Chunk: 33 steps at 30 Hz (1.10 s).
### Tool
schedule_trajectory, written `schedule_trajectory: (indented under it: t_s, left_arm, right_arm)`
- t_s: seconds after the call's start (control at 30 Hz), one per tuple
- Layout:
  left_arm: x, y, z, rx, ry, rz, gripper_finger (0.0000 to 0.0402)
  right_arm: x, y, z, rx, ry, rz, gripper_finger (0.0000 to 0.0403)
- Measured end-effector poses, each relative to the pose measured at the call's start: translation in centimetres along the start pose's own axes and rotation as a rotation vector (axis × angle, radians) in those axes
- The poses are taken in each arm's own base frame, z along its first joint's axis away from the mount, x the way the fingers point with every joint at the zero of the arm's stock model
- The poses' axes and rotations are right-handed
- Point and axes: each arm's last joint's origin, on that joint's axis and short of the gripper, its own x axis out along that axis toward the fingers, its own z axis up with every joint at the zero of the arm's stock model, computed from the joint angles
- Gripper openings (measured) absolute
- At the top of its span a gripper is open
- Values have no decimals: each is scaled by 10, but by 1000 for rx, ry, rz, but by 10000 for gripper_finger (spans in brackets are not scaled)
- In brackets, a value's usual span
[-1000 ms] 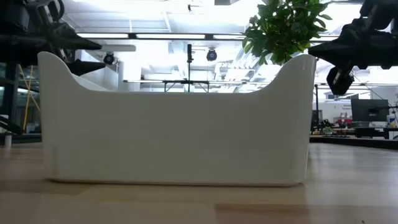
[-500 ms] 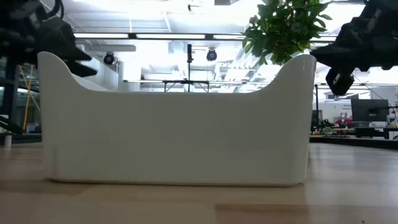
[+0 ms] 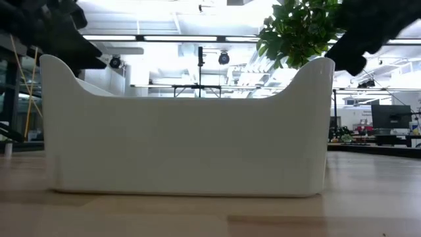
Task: Pick and place pill bottles into a basket
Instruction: Put the right orange pill bottle into the white bin
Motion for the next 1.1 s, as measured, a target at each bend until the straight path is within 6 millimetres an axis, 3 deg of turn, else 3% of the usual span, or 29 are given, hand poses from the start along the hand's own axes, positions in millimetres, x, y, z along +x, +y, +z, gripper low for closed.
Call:
schedule_trajectory:
  t_s: [0.17,0.37,0.57,0.77,1.1]
  left_arm:
    - [8,-1,4,1,14,4,216]
    - [9,-2,4,1,15,5,216]
    - [9,-1,4,1,19,7,216]
    - [9,-1,3,1,19,18,216]
    - [9,0,4,1,5,61,216]
  right_arm:
    - [30,8,25,-33,220,-43,255]
    - [66,11,35,-96,506,-80,262]
    - [93,16,51,-114,560,-43,262]
    - [121,16,46,-80,688,-5,262]
    - [139,30,58,-69,682,18,262]
